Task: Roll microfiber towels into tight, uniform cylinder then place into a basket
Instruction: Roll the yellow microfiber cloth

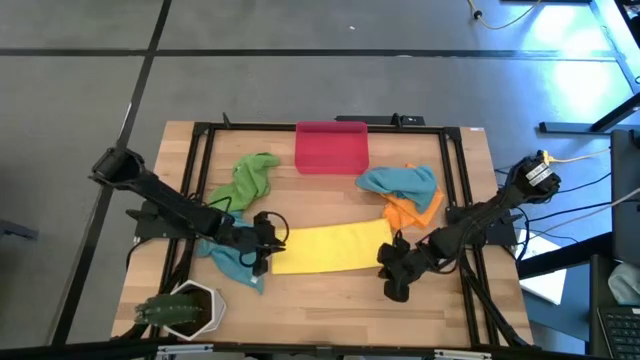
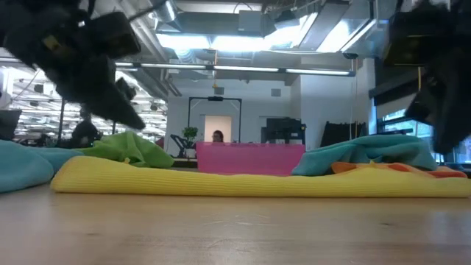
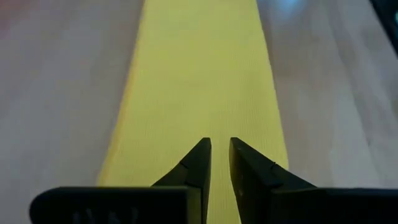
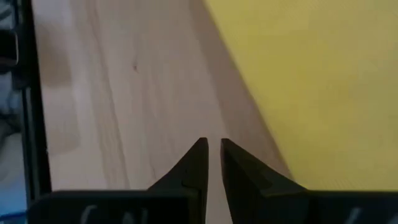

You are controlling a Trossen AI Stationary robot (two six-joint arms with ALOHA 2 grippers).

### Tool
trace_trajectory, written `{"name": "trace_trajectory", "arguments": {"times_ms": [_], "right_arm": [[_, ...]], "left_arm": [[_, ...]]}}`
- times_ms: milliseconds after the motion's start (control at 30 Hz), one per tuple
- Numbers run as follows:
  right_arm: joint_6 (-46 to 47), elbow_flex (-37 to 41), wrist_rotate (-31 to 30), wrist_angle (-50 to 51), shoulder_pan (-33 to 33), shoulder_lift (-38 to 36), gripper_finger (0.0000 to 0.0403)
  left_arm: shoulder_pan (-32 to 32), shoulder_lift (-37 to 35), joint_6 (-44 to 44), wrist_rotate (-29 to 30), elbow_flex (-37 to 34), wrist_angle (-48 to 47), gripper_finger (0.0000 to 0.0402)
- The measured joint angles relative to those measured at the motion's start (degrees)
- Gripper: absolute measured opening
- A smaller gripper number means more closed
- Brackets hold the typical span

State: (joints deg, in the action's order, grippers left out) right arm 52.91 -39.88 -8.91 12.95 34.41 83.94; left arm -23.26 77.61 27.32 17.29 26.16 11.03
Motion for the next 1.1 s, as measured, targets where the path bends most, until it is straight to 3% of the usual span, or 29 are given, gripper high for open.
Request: {"name": "trace_trajectory", "arguments": {"times_ms": [200, 500, 667, 1100], "right_arm": [[4.31, -0.02, -0.31, 6.35, 0.68, 0.00, 0.0034], [8.63, -0.02, -3.41, 20.59, -0.23, 0.01, 0.0017], [8.32, -0.02, -3.57, 20.78, -2.85, 0.00, 0.0016], [2.40, -0.02, -9.42, 20.16, -11.54, 0.00, 0.0016]], "left_arm": [[1.70, 4.86, 0.68, -2.20, -0.01, -0.02, 0.0005], [2.09, 6.46, 3.80, -4.76, -0.01, -0.80, 0.0002], [0.76, 6.44, 7.45, -7.99, -0.01, -1.11, 0.0001], [-7.08, 6.41, 13.19, -8.04, -0.01, -0.49, 0.0000]]}}
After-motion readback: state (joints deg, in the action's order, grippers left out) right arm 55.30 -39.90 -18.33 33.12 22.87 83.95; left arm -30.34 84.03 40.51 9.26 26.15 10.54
